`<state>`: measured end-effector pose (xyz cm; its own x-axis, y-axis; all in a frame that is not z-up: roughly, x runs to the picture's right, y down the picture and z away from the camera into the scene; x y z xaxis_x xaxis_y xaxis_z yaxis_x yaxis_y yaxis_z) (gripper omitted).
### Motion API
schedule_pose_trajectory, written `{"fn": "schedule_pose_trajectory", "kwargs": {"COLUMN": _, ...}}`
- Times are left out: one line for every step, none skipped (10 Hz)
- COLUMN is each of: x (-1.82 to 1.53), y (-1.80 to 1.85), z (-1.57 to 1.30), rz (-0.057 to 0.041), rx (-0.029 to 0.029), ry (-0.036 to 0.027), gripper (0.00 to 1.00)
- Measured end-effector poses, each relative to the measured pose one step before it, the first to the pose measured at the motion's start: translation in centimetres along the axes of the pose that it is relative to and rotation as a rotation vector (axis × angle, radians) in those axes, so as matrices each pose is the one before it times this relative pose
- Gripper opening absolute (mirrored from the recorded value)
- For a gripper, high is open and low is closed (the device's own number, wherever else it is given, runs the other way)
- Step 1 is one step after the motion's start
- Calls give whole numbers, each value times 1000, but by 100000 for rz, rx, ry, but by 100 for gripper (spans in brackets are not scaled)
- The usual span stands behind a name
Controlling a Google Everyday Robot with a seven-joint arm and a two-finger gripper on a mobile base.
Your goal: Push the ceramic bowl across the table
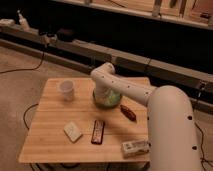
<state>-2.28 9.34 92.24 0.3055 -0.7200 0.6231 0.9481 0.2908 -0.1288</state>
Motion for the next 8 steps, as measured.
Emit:
{"fn": "schedule_pose_trajectory", "kwargs": {"x": -240, "y": -1172, "z": 476, "rz": -1256, "rx": 2691, "ry": -1445, "gripper": 0}}
{"fn": "schedule_pose_trajectory", "kwargs": {"x": -129, "y": -1058, "z": 286, "rz": -1520, "rx": 2133, "ry": -1058, "gripper": 0}}
{"fn": "schedule_pose_trajectory", "kwargs": {"x": -199, "y": -1404, "z": 68, "rz": -2108, "rx": 2214, "ry": -907, "gripper": 0}}
{"fn": "schedule_pose_trajectory", "kwargs": {"x": -475, "y": -1708, "z": -71, "rz": -3156, "rx": 1551, "ry": -880, "gripper": 0}}
{"fn": "schedule_pose_trajectory", "kwargs": {"x": -783, "y": -1593, "z": 213, "rz": -3341, "rx": 495, "ry": -1099, "gripper": 0}}
{"fn": "schedule_pose_trajectory", "kwargs": {"x": -1523, "y": -1973, "z": 517, "rz": -4586, "rx": -1156, "ry": -2633, "gripper": 0}}
{"fn": "schedule_pose_trajectory", "kwargs": {"x": -1289, "y": -1348, "z": 673, "rz": -3275, "rx": -1246, "ry": -2418, "gripper": 0}}
{"fn": "schedule_pose_trajectory", "kwargs": {"x": -1417, "y": -1657, "z": 833, "rz": -3548, "rx": -1158, "ry": -2776, "gripper": 0}}
